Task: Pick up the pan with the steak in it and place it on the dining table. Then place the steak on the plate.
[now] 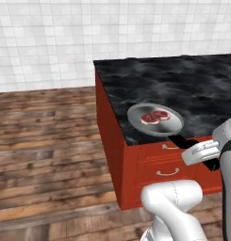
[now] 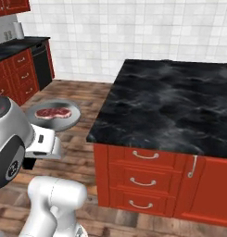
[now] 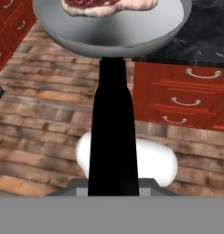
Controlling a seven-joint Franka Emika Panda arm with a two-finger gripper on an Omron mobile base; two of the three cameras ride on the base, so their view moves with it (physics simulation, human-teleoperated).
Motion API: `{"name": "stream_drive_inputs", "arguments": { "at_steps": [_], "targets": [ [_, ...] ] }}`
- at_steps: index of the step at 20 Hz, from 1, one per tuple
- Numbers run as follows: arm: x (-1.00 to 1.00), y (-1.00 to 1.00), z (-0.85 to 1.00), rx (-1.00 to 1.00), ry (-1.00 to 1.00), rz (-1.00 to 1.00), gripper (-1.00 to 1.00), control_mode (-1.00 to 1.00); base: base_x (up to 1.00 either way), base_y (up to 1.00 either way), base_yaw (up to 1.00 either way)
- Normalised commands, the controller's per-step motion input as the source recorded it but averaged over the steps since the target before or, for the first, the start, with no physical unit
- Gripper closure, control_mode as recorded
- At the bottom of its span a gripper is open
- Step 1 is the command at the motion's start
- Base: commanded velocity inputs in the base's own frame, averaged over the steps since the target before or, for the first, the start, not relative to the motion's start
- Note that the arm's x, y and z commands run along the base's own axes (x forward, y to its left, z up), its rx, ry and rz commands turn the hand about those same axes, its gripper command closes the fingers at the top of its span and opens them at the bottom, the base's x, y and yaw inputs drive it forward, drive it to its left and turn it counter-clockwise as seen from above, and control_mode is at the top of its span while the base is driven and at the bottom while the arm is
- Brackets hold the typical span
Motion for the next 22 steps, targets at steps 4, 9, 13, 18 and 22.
{"name": "stream_drive_inputs", "arguments": {
  "at_steps": [4, 9, 13, 18, 22],
  "targets": [
    [0.0, 0.0, 0.0, 0.0, 0.0, 0.0, 1.0, 1.0, -0.03, 1.0, 0.0],
    [0.0, 0.0, 0.0, 0.0, 0.0, 0.0, 1.0, 1.0, -0.04, 1.0, 0.0],
    [0.0, 0.0, 0.0, 0.0, 0.0, 0.0, 1.0, 1.0, -0.06, 1.0, 0.0],
    [0.0, 0.0, 0.0, 0.0, 0.0, 0.0, 1.0, 1.0, 0.2, 0.85, -0.01],
    [0.0, 0.0, 0.0, 0.0, 0.0, 0.0, 1.0, 1.0, 0.74, 0.43, -0.07]
  ]
}}
